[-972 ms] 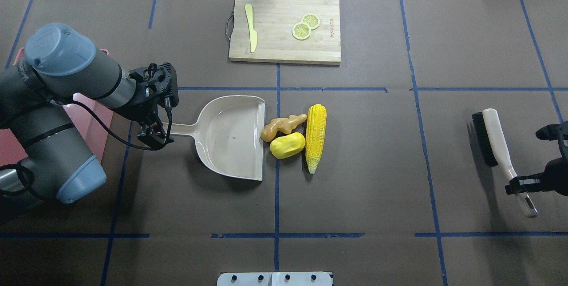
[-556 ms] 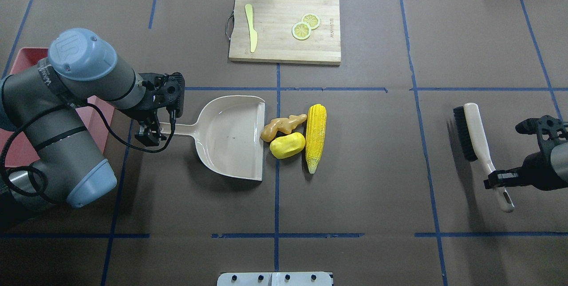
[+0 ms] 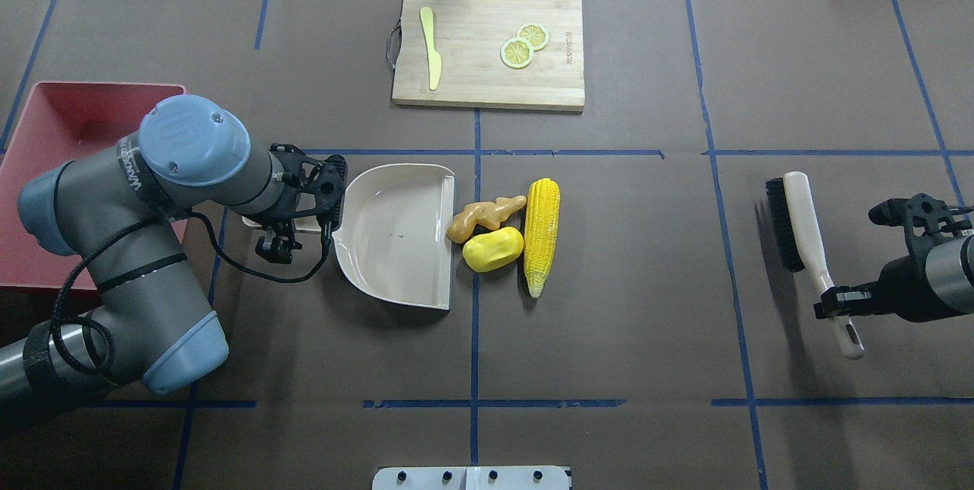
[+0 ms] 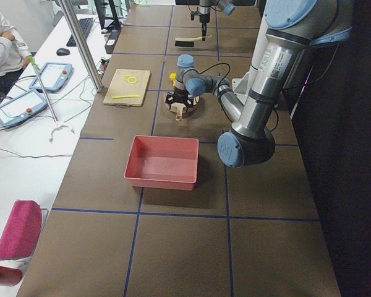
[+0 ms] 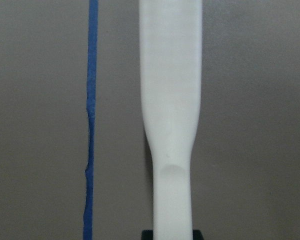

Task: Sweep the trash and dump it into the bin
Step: 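Hold the dustpan with the left gripper while the right carries the brush over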

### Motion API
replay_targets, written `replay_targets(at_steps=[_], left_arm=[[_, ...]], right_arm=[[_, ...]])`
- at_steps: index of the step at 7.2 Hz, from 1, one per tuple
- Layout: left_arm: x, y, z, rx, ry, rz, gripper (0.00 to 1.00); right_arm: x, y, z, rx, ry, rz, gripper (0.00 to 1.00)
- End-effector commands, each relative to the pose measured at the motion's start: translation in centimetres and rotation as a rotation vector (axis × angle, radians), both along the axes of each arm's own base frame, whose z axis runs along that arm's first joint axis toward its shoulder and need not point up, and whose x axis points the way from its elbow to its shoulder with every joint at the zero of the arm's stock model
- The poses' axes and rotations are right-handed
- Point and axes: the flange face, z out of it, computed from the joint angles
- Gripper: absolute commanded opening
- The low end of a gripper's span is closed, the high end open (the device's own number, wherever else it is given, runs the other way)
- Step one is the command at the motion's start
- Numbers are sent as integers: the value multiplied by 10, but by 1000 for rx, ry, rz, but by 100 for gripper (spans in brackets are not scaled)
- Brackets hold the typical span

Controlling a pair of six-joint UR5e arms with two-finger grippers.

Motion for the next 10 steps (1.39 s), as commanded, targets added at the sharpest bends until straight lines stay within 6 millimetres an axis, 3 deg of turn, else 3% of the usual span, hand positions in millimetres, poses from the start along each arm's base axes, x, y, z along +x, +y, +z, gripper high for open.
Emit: replay_targets(at_steps=[1, 3, 6, 7, 9, 10], left_arm=[[12, 12, 3, -1, -8, 19, 100], [22, 11, 9, 28, -46, -7, 100], [25, 8, 20, 28, -72, -19, 87], [25, 6, 22, 39, -83, -37, 76], [25, 6, 19, 44, -81, -38, 41], [24, 4, 19, 52, -85, -43, 16]], right_arm=[[0, -1, 1, 0, 3, 3, 0], [-1, -1, 2, -1, 4, 2, 0], [-2, -1, 3, 6, 12, 8, 0], [-12, -4, -6, 10, -3, 17, 0], [-71, -5, -50, -43, -57, 81, 0], [-100, -14, -83, -67, -56, 95, 0]])
